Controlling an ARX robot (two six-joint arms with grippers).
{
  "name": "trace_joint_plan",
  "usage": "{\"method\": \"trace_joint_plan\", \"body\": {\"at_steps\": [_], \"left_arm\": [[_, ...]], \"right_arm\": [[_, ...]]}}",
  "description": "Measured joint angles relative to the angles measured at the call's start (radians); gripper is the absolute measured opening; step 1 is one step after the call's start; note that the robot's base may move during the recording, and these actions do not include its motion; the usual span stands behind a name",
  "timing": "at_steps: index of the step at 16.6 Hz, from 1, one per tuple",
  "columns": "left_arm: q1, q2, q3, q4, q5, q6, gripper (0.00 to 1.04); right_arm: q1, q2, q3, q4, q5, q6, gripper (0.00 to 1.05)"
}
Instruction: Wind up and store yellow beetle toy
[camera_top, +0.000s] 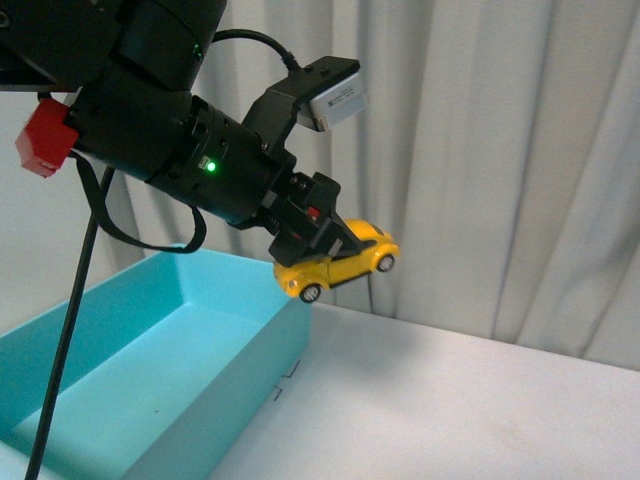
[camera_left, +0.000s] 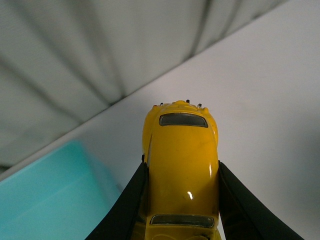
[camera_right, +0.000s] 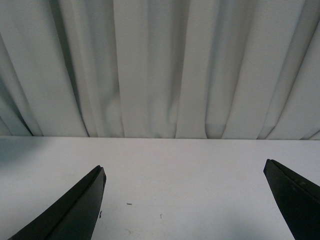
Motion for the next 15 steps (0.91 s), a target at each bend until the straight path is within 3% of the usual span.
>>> {"method": "trace_joint_plan", "body": {"at_steps": [5,9,15], "left_arm": [[0.235,0.185,0.013,0.112,-0.144,-0.05,0.33],[0.283,0.332,0.081,0.196,-0.167,-0.053,0.33],[0.38,0.357,-0.014,0.27,-0.097,-0.031,0.33]], "right_arm": [[0.0,0.0,0.0,0.0,0.0,0.0,0.98],[0.0,0.0,0.0,0.0,0.0,0.0,0.98],[0.0,0.0,0.0,0.0,0.0,0.0,0.98]]}}
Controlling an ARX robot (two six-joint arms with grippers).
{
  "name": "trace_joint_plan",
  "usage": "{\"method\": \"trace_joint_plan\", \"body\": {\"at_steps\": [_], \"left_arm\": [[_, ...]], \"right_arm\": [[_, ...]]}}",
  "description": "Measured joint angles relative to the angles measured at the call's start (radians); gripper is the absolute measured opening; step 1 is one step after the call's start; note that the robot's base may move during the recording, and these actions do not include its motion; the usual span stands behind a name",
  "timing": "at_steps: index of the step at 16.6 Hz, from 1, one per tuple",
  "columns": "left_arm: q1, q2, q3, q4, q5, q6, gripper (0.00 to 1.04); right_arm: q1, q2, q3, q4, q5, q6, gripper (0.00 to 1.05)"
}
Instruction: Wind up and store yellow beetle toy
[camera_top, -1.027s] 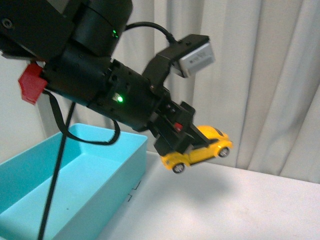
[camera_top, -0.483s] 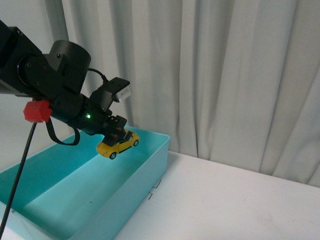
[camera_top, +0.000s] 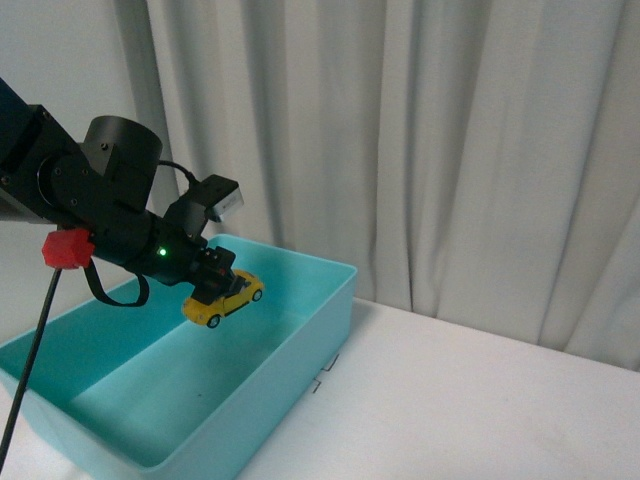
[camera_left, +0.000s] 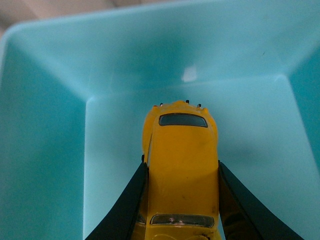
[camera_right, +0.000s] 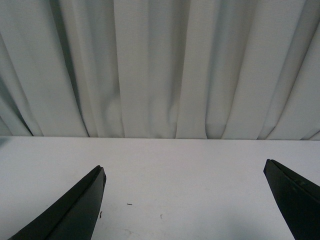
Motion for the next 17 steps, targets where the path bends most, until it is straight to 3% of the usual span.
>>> {"method": "trace_joint_plan", "body": {"at_steps": [12,17], "left_arm": [[0.061,0.055,-0.108,0.102,0.003,0.046,0.34],[0.061,-0.017,-0.13,0.098,0.049,-0.003,0.88]], "right_arm": [[0.0,0.0,0.0,0.0,0.0,0.0,0.98],[0.0,0.0,0.0,0.0,0.0,0.0,0.98]]}}
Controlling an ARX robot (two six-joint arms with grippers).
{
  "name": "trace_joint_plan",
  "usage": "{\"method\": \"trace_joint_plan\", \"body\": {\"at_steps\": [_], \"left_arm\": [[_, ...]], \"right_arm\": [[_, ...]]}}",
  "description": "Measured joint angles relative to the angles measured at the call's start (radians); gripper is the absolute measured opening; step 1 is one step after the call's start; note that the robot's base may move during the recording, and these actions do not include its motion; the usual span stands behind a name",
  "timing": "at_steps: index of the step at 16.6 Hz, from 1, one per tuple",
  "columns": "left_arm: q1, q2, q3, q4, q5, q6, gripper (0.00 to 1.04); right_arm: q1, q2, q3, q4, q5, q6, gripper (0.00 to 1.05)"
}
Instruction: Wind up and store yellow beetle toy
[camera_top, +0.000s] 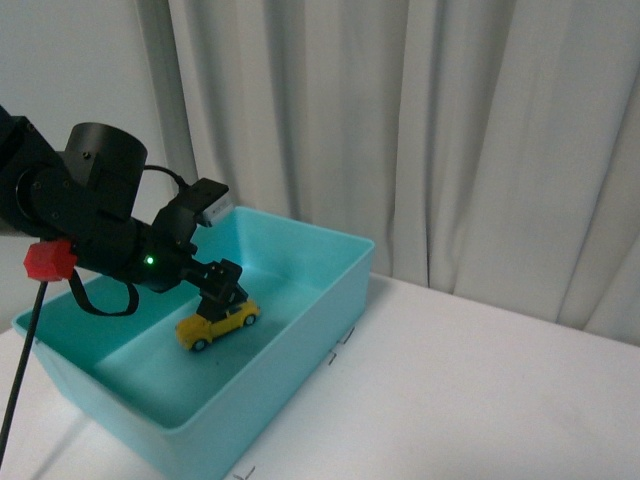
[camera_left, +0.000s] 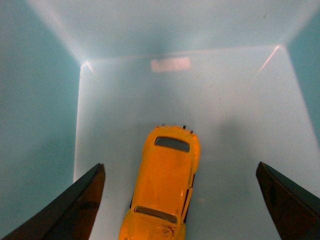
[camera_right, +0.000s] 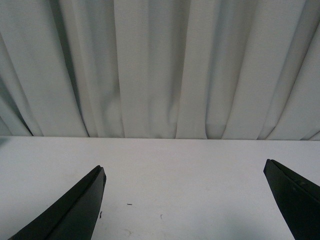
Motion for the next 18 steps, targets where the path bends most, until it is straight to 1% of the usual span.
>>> {"method": "trace_joint_plan", "body": {"at_steps": [1,4,7,8,11,12,14,15,16,18], "left_arm": [[0.002,-0.054,-0.02,0.005,0.032,-0.012,0.99],[0.027,-0.259,-0.079,0.029,0.092,-0.087,0.98],[0.086,-0.553,-0.154,0.026,0.117,-0.19,0.98],[0.107,-0.659,-0.177,0.014,0.135,-0.225,0.98],[0.175,-1.017,-0.222,-0.099,0.181,-0.329,0.98],[0.198,-1.099,-0.256,-0.087,0.216,-0.349,0.92],[0.24,-1.359,-0.43,-0.195,0.286,-0.374,0.67],[0.288,-1.463,-0.503,-0.261,0.338,-0.38,0.56],[0.272,-1.567,-0.568,-0.273,0.289,-0.388,0.43],[0.131,-1.674,-0.62,-0.266,0.19,-0.389,0.22]], "right_arm": [[0.0,0.0,0.0,0.0,0.0,0.0,0.98],[0.0,0.0,0.0,0.0,0.0,0.0,0.98],[0.0,0.0,0.0,0.0,0.0,0.0,0.98],[0.0,0.0,0.0,0.0,0.0,0.0,0.98],[0.0,0.0,0.0,0.0,0.0,0.0,0.98],[0.0,0.0,0.0,0.0,0.0,0.0,0.98],[0.0,0.0,0.0,0.0,0.0,0.0,0.98],[0.0,0.0,0.0,0.0,0.0,0.0,0.98],[0.0,0.0,0.0,0.0,0.002,0.0,0.98],[0.0,0.0,0.0,0.002,0.0,0.0,0.98]]}}
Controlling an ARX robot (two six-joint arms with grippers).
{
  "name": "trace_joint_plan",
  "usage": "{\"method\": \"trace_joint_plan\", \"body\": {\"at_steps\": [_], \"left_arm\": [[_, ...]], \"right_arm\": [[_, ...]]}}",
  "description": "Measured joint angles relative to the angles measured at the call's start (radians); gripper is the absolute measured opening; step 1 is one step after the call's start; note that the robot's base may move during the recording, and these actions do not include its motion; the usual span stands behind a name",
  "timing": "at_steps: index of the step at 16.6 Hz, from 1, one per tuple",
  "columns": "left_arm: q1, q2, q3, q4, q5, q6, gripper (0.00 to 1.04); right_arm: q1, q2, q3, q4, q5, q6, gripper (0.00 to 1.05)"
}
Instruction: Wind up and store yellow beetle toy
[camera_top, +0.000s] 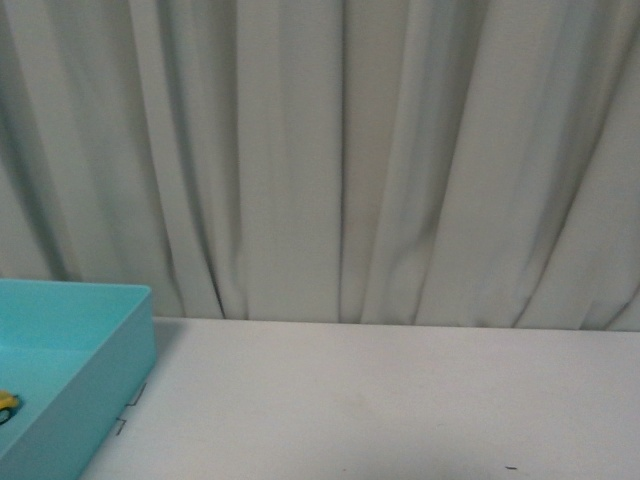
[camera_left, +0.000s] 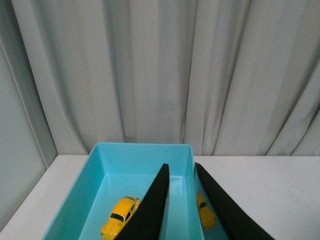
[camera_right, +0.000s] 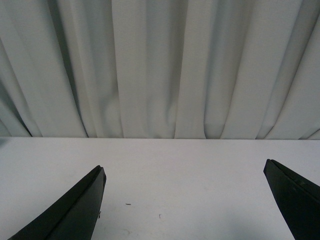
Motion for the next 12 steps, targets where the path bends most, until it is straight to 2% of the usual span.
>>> {"method": "trace_joint_plan", "body": {"at_steps": [1,2,4,7,8,9,12], "left_arm": [[-0.064,-0.035,-0.04,-0.005,-0.073,0.0,0.09],[-0.113,-0.057,-0.071,-0.009,-0.129,-0.005,0.02],[-0.228,-0.111,-0.116,-0.009,-0.241,-0.003,0.02],[-0.325,-0.155,-0.169,-0.008,-0.34,-0.003,0.02],[-0.402,-0.172,-0.181,-0.013,-0.438,-0.003,0.02],[-0.489,-0.186,-0.191,-0.009,-0.481,-0.004,0.02],[-0.483,-0.204,-0.22,-0.007,-0.503,-0.004,0.02]], "right_arm": [[0.0,0.0,0.0,-0.001,0.0,0.0,0.98],[0.0,0.0,0.0,-0.001,0.0,0.0,0.98],[0.0,0.0,0.0,-0.001,0.0,0.0,0.98],[0.0,0.0,0.0,-0.001,0.0,0.0,0.98],[0.0,0.0,0.0,0.0,0.0,0.0,0.98],[0.0,0.0,0.0,-0.002,0.0,0.0,0.98],[0.0,0.0,0.0,-0.001,0.0,0.0,0.98]]}}
